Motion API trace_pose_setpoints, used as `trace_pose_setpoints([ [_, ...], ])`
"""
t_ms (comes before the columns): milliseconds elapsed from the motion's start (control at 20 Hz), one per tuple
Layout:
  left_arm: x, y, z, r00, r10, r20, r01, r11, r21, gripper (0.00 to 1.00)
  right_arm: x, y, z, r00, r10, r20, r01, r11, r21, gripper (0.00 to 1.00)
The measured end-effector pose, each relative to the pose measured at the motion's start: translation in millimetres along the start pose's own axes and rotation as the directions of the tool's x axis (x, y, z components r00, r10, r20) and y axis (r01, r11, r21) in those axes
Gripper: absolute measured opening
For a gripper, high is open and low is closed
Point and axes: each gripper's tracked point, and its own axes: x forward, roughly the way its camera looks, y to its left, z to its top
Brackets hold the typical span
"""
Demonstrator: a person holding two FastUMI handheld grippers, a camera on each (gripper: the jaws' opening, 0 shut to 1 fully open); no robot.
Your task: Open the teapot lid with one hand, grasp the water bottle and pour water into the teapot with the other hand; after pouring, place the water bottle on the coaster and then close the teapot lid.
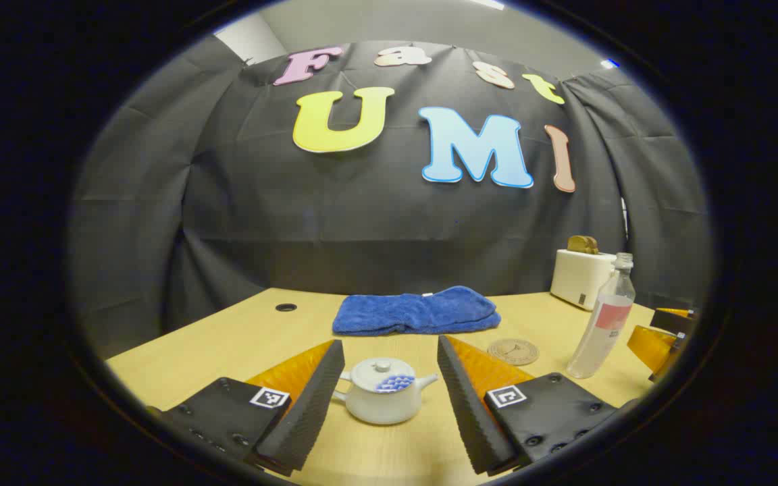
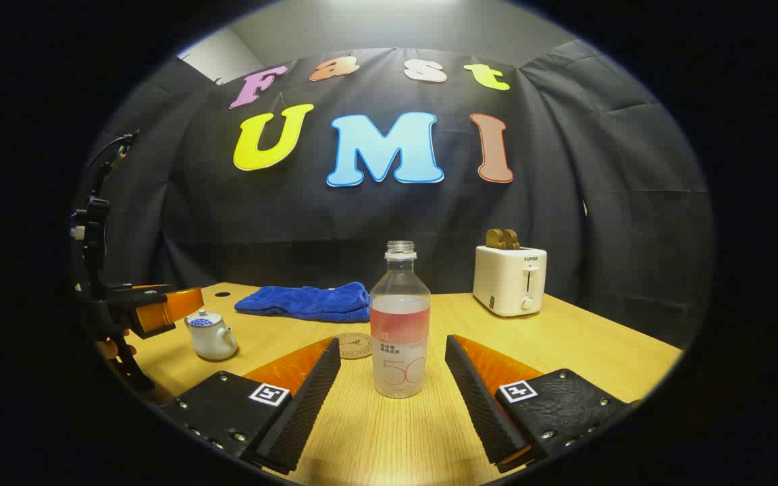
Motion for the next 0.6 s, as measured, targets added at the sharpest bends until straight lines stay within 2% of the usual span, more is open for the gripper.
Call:
trace_pose_setpoints([
  [600, 4.2, 0.6, 0.0, 1.0, -0.001, 0.003, 0.001, 1.0, 0.007, 0.9, 2.2, 0.2, -1.4, 1.0, 0.003, -0.001, -0.003, 1.0, 0.001, 0.97],
])
